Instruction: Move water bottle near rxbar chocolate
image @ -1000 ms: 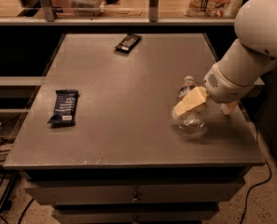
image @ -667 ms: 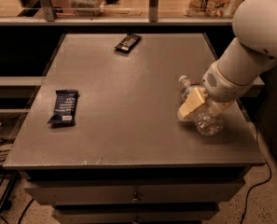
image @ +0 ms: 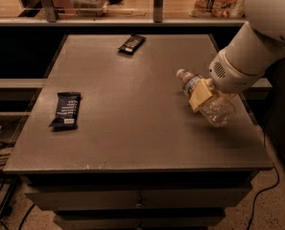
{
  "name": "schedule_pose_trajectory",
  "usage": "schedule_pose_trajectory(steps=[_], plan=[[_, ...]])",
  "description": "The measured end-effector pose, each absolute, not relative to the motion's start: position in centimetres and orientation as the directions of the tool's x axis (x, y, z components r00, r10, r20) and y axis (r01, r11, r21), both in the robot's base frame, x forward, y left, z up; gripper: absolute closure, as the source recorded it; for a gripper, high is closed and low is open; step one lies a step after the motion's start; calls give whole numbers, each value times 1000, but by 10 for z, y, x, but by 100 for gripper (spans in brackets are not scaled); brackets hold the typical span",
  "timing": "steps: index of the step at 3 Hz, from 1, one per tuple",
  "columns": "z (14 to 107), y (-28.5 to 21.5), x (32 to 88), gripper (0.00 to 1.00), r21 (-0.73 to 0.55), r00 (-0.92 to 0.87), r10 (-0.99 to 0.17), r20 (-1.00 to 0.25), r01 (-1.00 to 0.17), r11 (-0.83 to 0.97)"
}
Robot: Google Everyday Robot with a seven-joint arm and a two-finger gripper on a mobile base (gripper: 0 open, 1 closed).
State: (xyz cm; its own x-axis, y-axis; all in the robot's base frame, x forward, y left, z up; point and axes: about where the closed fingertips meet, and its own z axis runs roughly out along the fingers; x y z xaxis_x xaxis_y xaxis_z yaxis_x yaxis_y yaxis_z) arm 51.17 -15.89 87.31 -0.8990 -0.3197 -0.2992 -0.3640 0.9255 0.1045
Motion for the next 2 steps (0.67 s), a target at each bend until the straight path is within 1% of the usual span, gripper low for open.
schedule_pose_trajectory(steps=[1,2], plan=[[893,-159,525,100,108,-873,-340,-350,-398,911],[912,-166,563,100,98,-844,-371,-388,-438,893]])
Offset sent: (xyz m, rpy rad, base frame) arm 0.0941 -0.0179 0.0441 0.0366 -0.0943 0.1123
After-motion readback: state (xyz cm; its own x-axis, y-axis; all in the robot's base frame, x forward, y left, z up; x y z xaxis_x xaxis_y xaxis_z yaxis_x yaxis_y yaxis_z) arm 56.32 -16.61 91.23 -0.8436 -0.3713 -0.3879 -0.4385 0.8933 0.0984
